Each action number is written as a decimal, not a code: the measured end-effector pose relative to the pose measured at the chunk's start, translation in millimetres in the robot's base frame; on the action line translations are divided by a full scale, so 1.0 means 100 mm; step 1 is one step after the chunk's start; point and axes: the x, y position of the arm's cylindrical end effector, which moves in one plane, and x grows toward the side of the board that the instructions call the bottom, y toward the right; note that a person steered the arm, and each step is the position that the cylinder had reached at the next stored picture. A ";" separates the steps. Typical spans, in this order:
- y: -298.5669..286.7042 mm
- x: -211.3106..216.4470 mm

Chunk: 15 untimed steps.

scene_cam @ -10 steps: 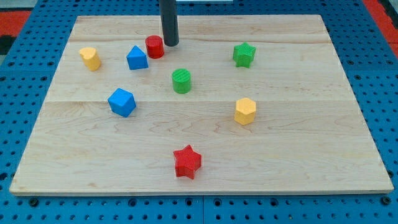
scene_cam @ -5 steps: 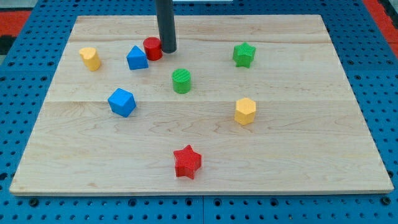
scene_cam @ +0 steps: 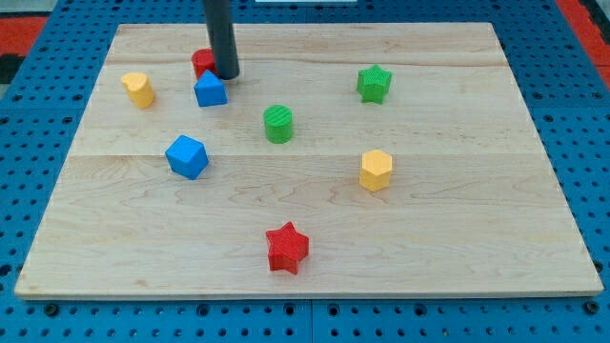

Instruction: Push the red circle towards the top left corner

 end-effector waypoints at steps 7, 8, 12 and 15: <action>-0.14 -0.34; -0.14 -0.28; -0.57 -0.28; -0.83 -0.28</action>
